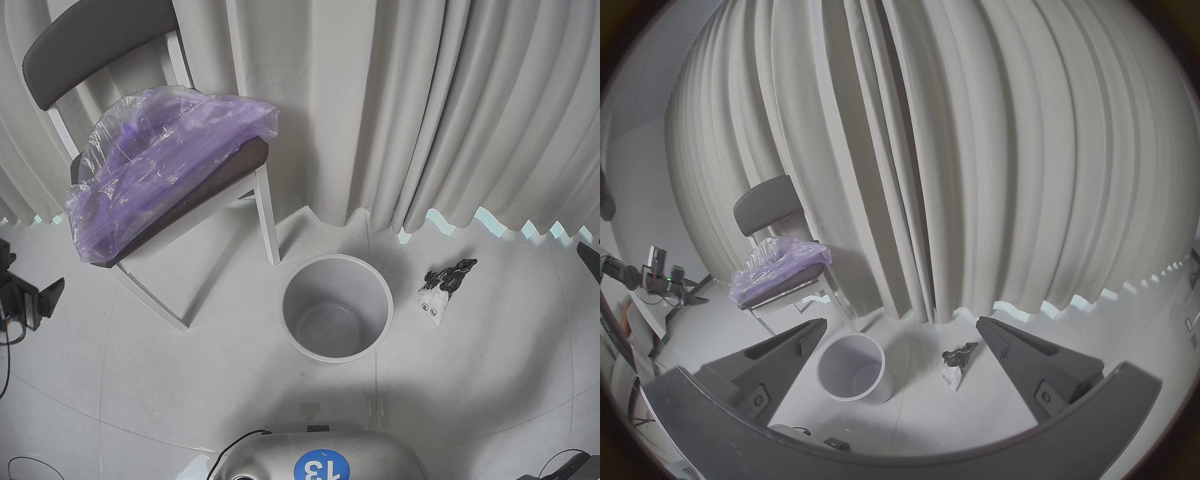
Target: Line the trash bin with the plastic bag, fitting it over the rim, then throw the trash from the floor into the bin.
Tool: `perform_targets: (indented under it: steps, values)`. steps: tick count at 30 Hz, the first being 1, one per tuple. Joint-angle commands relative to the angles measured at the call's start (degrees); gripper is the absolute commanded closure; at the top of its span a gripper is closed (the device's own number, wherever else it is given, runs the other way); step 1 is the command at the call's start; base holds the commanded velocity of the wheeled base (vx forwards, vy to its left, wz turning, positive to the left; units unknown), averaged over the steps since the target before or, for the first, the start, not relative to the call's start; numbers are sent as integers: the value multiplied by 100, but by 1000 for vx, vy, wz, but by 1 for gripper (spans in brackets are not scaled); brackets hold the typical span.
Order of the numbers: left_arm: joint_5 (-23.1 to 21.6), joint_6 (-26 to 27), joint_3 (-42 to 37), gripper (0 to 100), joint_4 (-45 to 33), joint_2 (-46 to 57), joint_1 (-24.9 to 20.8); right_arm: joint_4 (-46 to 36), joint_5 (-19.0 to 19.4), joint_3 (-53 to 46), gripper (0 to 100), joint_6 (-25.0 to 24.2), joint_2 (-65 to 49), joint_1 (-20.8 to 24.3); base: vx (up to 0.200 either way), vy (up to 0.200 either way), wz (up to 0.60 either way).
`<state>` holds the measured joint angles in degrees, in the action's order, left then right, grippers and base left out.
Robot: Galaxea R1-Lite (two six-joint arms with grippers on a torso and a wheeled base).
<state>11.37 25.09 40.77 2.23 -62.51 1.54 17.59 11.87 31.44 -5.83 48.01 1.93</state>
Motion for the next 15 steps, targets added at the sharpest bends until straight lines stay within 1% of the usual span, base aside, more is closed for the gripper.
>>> perform_targets:
  steps: [1, 3, 4, 6, 9, 10, 11, 15]
  values:
    - [216, 198, 722, 0, 260, -1791, -294, 227, 113, 196, 0, -164, 684, 80, 0, 0, 0]
    - [234, 198, 801, 0, 638, -2089, -373, 227, 113, 249, 0, -182, 684, 80, 0, 0, 0]
    - [295, 207, 854, 0, 911, -2292, -391, 227, 113, 266, 0, -182, 675, 80, 0, 0, 0]
    - [409, 225, 916, 0, 1192, -2529, -417, 227, 113, 266, 0, -182, 666, 80, 0, 0, 0]
    - [497, 233, 977, 0, 1324, -2670, -470, 227, 122, 266, 0, -182, 657, 80, 0, 0, 0]
    - [656, 233, 1065, 0, 1447, -2784, -523, 227, 122, 266, 0, -182, 666, 80, 0, 0, 0]
    - [717, 233, 1083, 0, 1500, -2793, -532, 227, 131, 266, 0, -191, 675, 71, 0, 0, 0]
    - [752, 251, 1162, 0, 1535, -2819, -540, 236, 140, 293, 0, -323, 701, 53, 0, 0, 0]
